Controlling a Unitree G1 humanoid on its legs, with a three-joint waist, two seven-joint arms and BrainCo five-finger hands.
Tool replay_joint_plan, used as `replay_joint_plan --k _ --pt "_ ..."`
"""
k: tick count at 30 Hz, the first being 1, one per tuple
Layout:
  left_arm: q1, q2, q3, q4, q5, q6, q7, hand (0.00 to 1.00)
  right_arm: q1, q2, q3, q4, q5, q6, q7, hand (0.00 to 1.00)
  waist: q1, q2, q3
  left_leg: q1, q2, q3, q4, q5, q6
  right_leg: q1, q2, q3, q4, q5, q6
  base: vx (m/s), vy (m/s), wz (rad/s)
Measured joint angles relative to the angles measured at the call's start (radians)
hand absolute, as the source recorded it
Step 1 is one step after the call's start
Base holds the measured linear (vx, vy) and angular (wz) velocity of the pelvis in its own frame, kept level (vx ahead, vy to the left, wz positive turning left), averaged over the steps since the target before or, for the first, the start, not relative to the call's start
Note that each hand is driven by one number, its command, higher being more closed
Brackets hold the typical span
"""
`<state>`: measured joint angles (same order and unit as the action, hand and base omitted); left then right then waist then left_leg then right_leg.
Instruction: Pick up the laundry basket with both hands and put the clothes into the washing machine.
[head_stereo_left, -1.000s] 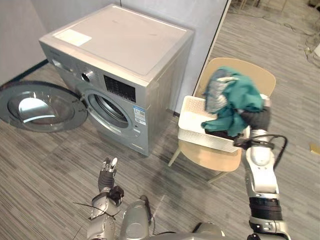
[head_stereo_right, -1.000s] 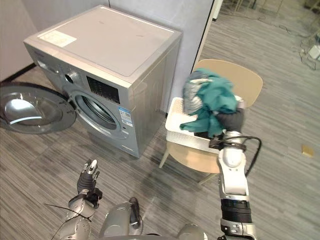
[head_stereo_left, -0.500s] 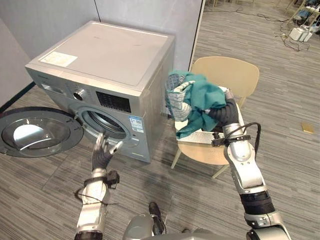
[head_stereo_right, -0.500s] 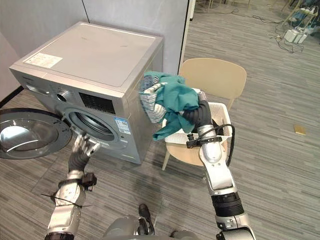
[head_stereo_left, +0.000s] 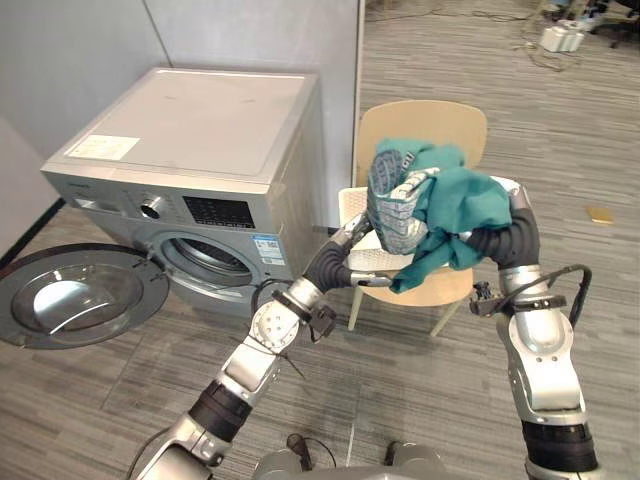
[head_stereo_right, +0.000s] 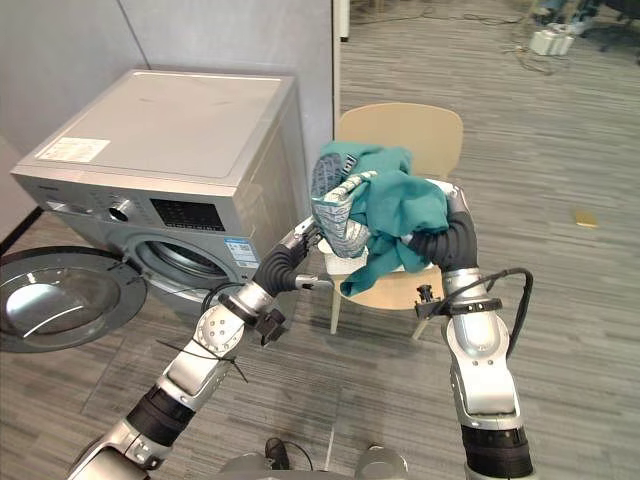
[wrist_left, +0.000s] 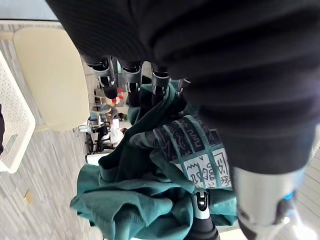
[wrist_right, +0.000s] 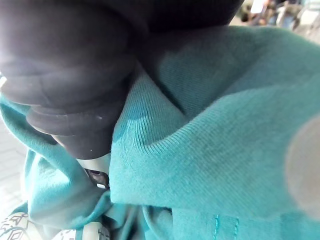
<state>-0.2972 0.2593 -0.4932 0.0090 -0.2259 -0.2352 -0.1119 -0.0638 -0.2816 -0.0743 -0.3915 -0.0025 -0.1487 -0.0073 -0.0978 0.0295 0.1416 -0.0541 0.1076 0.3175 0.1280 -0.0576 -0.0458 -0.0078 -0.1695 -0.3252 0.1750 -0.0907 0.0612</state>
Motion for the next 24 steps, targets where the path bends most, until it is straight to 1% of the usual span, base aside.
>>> replay_joint_plan --k 1,3,4,6,7,9,11,13,15,17,21,23,24 --pt "-0.008 0.000 -0.009 0.008 -0.003 0.005 -0.001 0.00 0.003 -0.002 -0.005 -0.011 -0.001 0.000 0.000 1.00 -0.003 0.002 0.000 0.003 -0.009 0.009 -0.012 0.005 0.006 -0.004 -0.006 0.006 -0.007 0.007 0.010 -0.11 0.167 -0.40" --pt "-0.031 -0.010 -0.038 0.025 -0.048 0.023 -0.015 0.00 0.001 -0.012 -0.012 -0.049 -0.003 -0.001 -0.008 1.00 -0.008 0.015 0.004 0.003 -0.030 0.069 -0.050 0.017 0.021 -0.051 -0.018 0.066 -0.020 0.039 0.021 -0.09 0.156 -0.56" --pt "-0.037 -0.012 -0.045 0.026 -0.061 0.027 -0.017 0.00 0.001 -0.018 -0.012 -0.052 -0.004 -0.001 -0.009 1.00 -0.009 0.016 0.004 0.002 -0.034 0.084 -0.058 0.020 0.026 -0.062 -0.019 0.082 -0.026 0.047 0.027 -0.09 0.149 -0.66" --pt "-0.077 -0.033 -0.059 0.050 -0.113 0.035 -0.019 0.00 -0.012 -0.057 -0.011 -0.053 -0.006 0.001 -0.010 1.00 -0.027 0.025 0.010 -0.008 -0.046 0.138 -0.085 0.028 0.035 -0.102 -0.019 0.135 -0.055 0.082 0.034 -0.06 0.130 -0.65" --pt "-0.092 -0.038 -0.059 0.060 -0.123 0.035 -0.019 0.00 -0.019 -0.064 -0.011 -0.053 -0.006 0.001 -0.010 1.00 -0.031 0.028 0.012 -0.009 -0.047 0.154 -0.090 0.029 0.036 -0.111 -0.018 0.145 -0.065 0.093 0.035 -0.02 0.089 -0.68" --pt "-0.169 -0.051 -0.058 0.092 -0.139 0.037 -0.016 0.00 -0.046 -0.084 -0.011 -0.053 -0.005 0.001 -0.011 1.00 -0.056 0.041 0.020 -0.022 -0.052 0.197 -0.097 0.034 0.044 -0.140 -0.013 0.189 -0.098 0.125 0.041 0.01 0.060 -0.56" --pt "-0.224 -0.059 -0.058 0.110 -0.143 0.036 -0.014 0.00 -0.059 -0.091 -0.011 -0.054 -0.003 0.001 -0.011 1.00 -0.059 0.047 0.026 -0.023 -0.053 0.221 -0.106 0.040 0.051 -0.155 -0.008 0.211 -0.113 0.141 0.044 0.04 0.027 -0.46" --pt "-0.288 -0.076 -0.057 0.124 -0.180 0.034 -0.007 0.00 -0.066 -0.120 -0.010 -0.069 0.012 0.001 -0.011 1.00 -0.083 0.064 0.036 -0.027 -0.053 0.233 -0.117 0.044 0.050 -0.167 -0.006 0.219 -0.115 0.143 0.046 0.07 0.002 -0.22" --pt "-0.309 -0.085 -0.058 0.124 -0.206 0.035 -0.005 0.00 -0.071 -0.133 -0.010 -0.072 0.024 0.001 -0.011 1.00 -0.089 0.072 0.040 -0.025 -0.053 0.237 -0.128 0.048 0.046 -0.174 -0.004 0.221 -0.116 0.143 0.046 0.06 -0.006 -0.05" --pt "-0.322 -0.090 -0.057 0.124 -0.239 0.034 0.003 0.00 -0.072 -0.141 -0.010 -0.089 0.033 0.002 -0.010 1.00 -0.106 0.081 0.047 -0.024 -0.050 0.237 -0.139 0.054 0.040 -0.174 -0.003 0.220 -0.119 0.143 0.046 0.08 -0.011 -0.01" --pt "-0.349 -0.098 -0.058 0.124 -0.256 0.034 0.009 0.00 -0.072 -0.138 0.001 -0.112 0.044 0.002 -0.010 1.00 -0.105 0.094 0.061 -0.014 -0.052 0.237 -0.160 0.063 0.040 -0.174 0.000 0.217 -0.119 0.143 0.046 0.05 -0.010 0.01" --pt "-0.357 -0.098 -0.058 0.124 -0.267 0.033 0.009 0.00 -0.071 -0.138 0.018 -0.112 0.084 0.002 -0.010 1.00 -0.105 0.097 0.065 -0.011 -0.055 0.237 -0.165 0.065 0.039 -0.173 0.000 0.217 -0.119 0.143 0.047 0.00 0.000 0.00" --pt "-0.357 -0.100 -0.058 0.124 -0.275 0.032 0.009 0.00 -0.065 -0.137 0.044 -0.112 0.129 0.002 -0.008 1.00 -0.105 0.099 0.067 -0.010 -0.055 0.237 -0.165 0.065 0.039 -0.171 0.000 0.216 -0.119 0.142 0.047 0.00 0.000 0.00"
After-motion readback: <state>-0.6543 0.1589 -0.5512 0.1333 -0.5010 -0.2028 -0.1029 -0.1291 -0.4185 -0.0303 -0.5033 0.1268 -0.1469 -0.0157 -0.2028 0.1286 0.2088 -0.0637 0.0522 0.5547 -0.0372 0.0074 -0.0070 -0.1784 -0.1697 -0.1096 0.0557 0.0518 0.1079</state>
